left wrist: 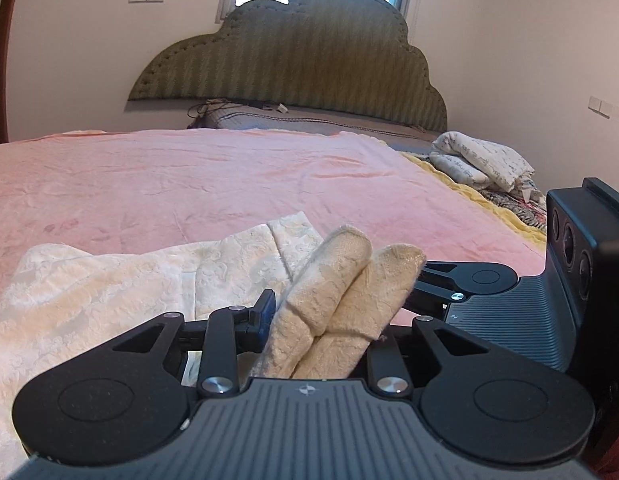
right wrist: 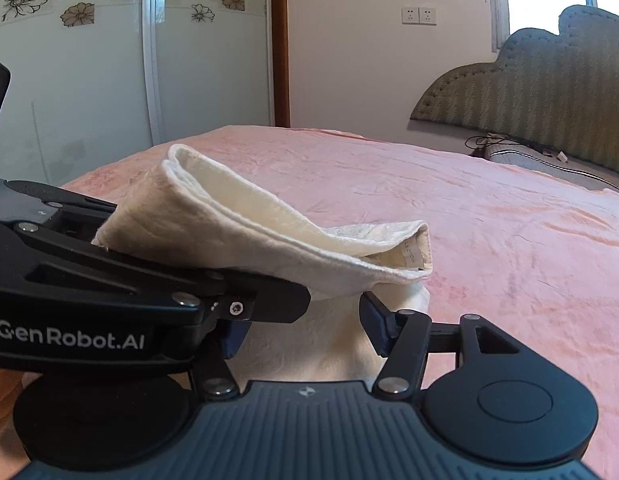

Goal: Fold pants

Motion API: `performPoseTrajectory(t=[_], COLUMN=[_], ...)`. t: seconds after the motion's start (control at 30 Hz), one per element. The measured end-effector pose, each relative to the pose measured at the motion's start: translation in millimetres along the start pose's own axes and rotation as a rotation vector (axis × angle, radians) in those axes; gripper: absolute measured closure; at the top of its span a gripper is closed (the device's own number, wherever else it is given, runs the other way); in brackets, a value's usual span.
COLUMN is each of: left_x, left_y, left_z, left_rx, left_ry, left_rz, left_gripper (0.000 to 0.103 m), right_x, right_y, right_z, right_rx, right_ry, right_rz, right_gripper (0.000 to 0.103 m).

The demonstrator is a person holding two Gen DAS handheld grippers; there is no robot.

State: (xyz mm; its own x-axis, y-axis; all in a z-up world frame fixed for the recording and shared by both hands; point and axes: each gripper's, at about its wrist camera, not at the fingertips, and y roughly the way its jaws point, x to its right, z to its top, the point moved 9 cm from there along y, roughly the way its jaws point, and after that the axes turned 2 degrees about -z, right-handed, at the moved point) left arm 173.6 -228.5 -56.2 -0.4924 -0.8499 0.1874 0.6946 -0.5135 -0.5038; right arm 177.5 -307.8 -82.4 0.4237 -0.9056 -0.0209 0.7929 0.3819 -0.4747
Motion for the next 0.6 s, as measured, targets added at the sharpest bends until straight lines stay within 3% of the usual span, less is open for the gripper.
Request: performPoseTrajectory(t=[0.13, 0.2, 0.3, 0.37, 0.43, 0.5, 0.6], left_x=[3, 7, 14, 18, 22, 18, -10], left_y=[18, 27, 26, 18, 6, -10, -37], left_z=[-6, -11, -18, -17, -15, -9, 5], left_rx=[-0.043, -0.080, -0.101, -0.100, -0.108, -0.096, -0.030], left_ry=[-0.024, -0.022, 0.004, 0.029, 0.015, -0.004, -0.010], left_rz=[-0.049, -0.076, -0.082, -0.112, -0.192, -0.242, -0.166], left_gripper=[0.061, 0.061, 0.054, 0.047, 0.035, 0.029, 0.026], right_x=[14, 24, 43, 60, 75, 79, 62], right_y=[0, -7, -31, -50, -68, -80, -80], right_z=[-12, -22, -38, -46, -45, -36, -8], right_rx=[-0.055, -0.095, -0.149, -0.163, -0.144, -0.086, 0.004], right_ry=[0.082, 0.135, 0.190, 0.225, 0.259, 0.298, 0.295], right_rz=[-0.040, -0.071, -0.182, -0.305, -0.427, -0.468, -0.428], right_gripper=[0.036, 0.036, 0.035, 0.035, 0.035, 0.035, 0.035])
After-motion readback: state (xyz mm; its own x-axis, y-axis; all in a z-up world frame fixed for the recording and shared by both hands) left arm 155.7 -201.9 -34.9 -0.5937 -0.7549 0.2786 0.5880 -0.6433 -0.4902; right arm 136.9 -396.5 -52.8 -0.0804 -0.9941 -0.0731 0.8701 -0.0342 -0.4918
